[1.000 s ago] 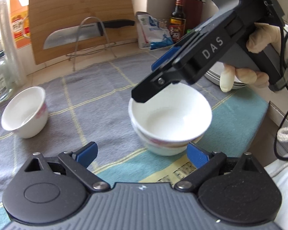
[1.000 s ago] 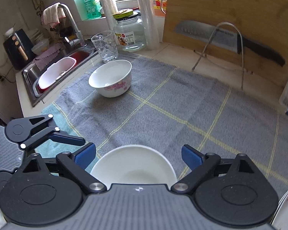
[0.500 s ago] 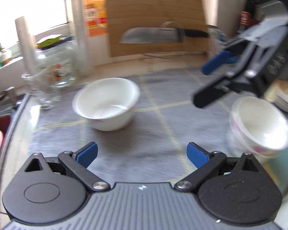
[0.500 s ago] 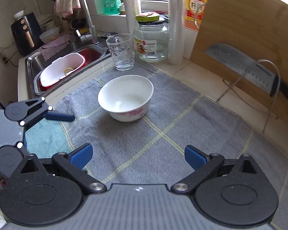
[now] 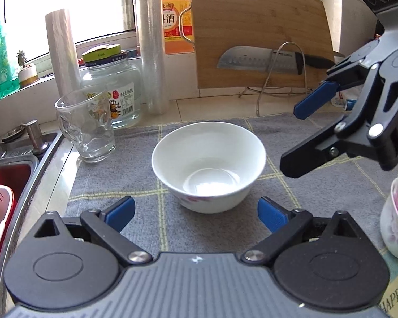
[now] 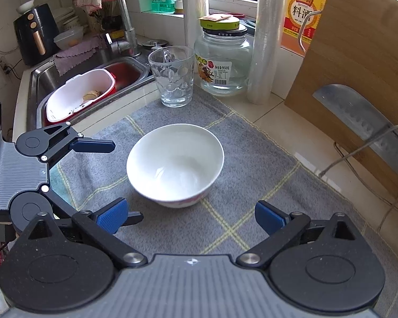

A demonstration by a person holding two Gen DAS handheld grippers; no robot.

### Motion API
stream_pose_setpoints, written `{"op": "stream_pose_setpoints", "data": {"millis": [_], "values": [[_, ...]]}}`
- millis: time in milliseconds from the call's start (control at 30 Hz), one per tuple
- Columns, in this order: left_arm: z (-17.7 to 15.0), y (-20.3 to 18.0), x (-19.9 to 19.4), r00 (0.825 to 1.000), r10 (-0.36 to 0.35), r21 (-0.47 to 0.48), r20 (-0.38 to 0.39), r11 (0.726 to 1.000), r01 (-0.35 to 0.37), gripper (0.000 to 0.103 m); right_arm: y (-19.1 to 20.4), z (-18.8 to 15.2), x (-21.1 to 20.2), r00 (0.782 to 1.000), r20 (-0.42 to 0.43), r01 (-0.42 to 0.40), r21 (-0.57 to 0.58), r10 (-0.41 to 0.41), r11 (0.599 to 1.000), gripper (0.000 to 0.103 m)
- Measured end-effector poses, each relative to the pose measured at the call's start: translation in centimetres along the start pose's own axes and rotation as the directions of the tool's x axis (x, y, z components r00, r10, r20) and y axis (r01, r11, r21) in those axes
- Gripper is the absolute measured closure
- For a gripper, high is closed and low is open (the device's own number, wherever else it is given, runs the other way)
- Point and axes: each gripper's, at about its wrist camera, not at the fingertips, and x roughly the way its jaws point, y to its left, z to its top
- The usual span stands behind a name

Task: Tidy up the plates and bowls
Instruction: 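Move the right tool to the pink-flower bowl on the towel, then grasp the rim of the pink-flower bowl with the right tool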

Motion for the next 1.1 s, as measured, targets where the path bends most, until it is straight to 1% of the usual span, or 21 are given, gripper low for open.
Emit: {"op": "stream_pose_setpoints", "data": {"millis": [133, 267, 333, 400, 467, 567, 633, 800, 900, 1100], "values": [[0.2, 0.4, 0.9, 1.000, -0.010, -0.004, 0.003, 1.000, 0.010, 0.005, -0.1, 1.2, 1.4, 1.000, -0.006, -0.006, -0.016, 0.006, 1.000, 0.000], [0.3, 0.4, 1.4, 0.999, -0.035, -0.002, 0.013, 0.999, 0.035, 0.005, -0.3, 2.3, 2.6, 1.000, -0.012, -0.019, -0.028, 0.019, 0.999, 0.002], [0.4, 0.3, 1.4, 0.998, -0.046, 0.002, 0.031, 0.999, 0.046, 0.005, -0.5, 2.9, 3.1, 1.000, -0.011, -0.021, -0.031, 0.021, 0.999, 0.007], [0.5, 0.1, 1.4, 0.998, -0.051, 0.009, 0.034, 0.999, 0.051, 0.005, -0.7, 3.4, 3.7, 0.999, -0.014, -0.030, -0.029, 0.029, 0.999, 0.009], [0.5, -0.1, 1.6, 0.998, -0.053, 0.023, 0.037, 0.998, 0.052, 0.006, -0.8, 3.7, 4.4, 0.999, -0.020, -0.035, -0.026, 0.035, 0.999, 0.012], [0.5, -0.3, 1.9, 0.998, -0.048, 0.050, 0.033, 0.998, 0.046, 0.008, -0.8, 3.9, 5.3, 0.999, -0.036, -0.029, -0.045, 0.027, 0.999, 0.018], [0.5, -0.2, 2.1, 0.998, -0.053, 0.044, 0.032, 0.998, 0.052, 0.010, -0.8, 4.0, 5.8, 0.999, -0.042, -0.029, -0.046, 0.027, 0.998, 0.021], [0.6, -0.2, 2.1, 0.997, -0.059, 0.041, 0.041, 0.998, 0.057, 0.011, -1.1, 4.4, 6.3, 0.998, -0.048, -0.045, -0.043, 0.043, 0.998, 0.025], [0.7, -0.2, 2.2, 0.997, -0.062, 0.044, 0.043, 0.997, 0.060, 0.011, -1.1, 4.7, 6.6, 0.997, -0.052, -0.051, -0.044, 0.049, 0.998, 0.031], [0.7, -0.1, 2.3, 0.997, -0.073, 0.038, 0.041, 0.997, 0.071, 0.011, -1.3, 4.8, 6.9, 0.996, -0.056, -0.076, -0.033, 0.074, 0.997, 0.033]]}}
